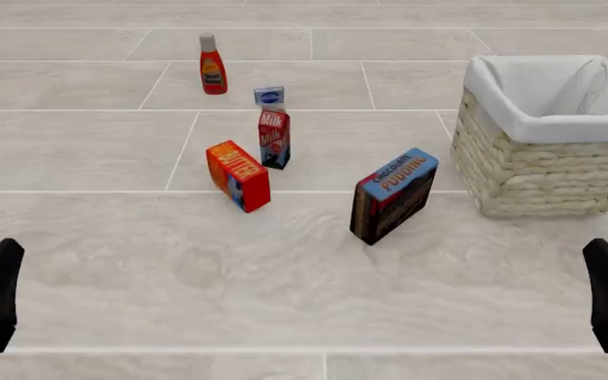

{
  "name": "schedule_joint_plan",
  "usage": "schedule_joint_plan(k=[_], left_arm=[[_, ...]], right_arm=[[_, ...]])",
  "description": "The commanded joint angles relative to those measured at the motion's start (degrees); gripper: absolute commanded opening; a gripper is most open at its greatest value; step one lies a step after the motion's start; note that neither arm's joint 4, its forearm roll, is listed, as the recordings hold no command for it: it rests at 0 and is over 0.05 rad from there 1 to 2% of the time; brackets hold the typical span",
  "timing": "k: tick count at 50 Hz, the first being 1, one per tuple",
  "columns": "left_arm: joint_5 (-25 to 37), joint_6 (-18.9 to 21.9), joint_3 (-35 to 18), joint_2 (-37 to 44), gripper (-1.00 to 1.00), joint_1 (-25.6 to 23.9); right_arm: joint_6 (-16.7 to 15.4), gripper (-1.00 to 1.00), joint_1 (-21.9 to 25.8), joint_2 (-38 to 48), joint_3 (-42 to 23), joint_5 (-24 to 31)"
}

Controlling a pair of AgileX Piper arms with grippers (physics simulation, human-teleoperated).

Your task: Pick the milk and place it in the basket.

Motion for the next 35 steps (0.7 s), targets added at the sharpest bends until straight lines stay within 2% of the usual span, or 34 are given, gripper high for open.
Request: schedule_joint_plan(k=[1, 5, 8, 9, 13, 21, 24, 26, 34, 35], left_arm=[[-0.05, 0.00, -0.07, 0.18, 1.00, 0.00], [0.02, 0.01, -0.08, 0.09, 1.00, 0.00], [0.10, 0.01, -0.19, 0.14, 1.00, 0.00], [0.05, 0.01, -0.18, 0.17, 1.00, 0.01], [0.05, 0.01, -0.19, 0.19, 1.00, 0.01], [-0.01, 0.00, -0.47, 0.53, 1.00, 0.01], [-0.01, 0.01, -0.47, 0.52, 1.00, 0.02], [-0.01, 0.01, -0.47, 0.52, 1.00, 0.00], [-0.02, 0.01, -0.47, 0.54, 1.00, 0.01], [0.00, 0.01, -0.47, 0.50, 1.00, 0.02]], right_arm=[[-0.67, 1.00, -0.71, 0.50, -0.15, 0.03], [-0.97, 1.00, -1.50, 1.04, -1.40, 0.90], [1.32, 1.00, 0.33, 2.31, -2.68, 1.88], [-0.54, 1.00, 0.34, 0.70, -3.70, 3.78], [-2.09, 1.00, 0.56, 1.72, -4.48, 3.47], [-1.67, 1.00, 7.33, 8.55, -9.65, 1.16], [-3.29, 1.00, 8.94, 11.44, -11.27, -0.42], [-2.66, 1.00, 11.50, 14.57, -12.80, -1.50], [-5.34, 1.00, 15.37, 22.80, -17.29, -5.19], [-5.01, 1.00, 17.26, 25.25, -18.68, -6.03]])
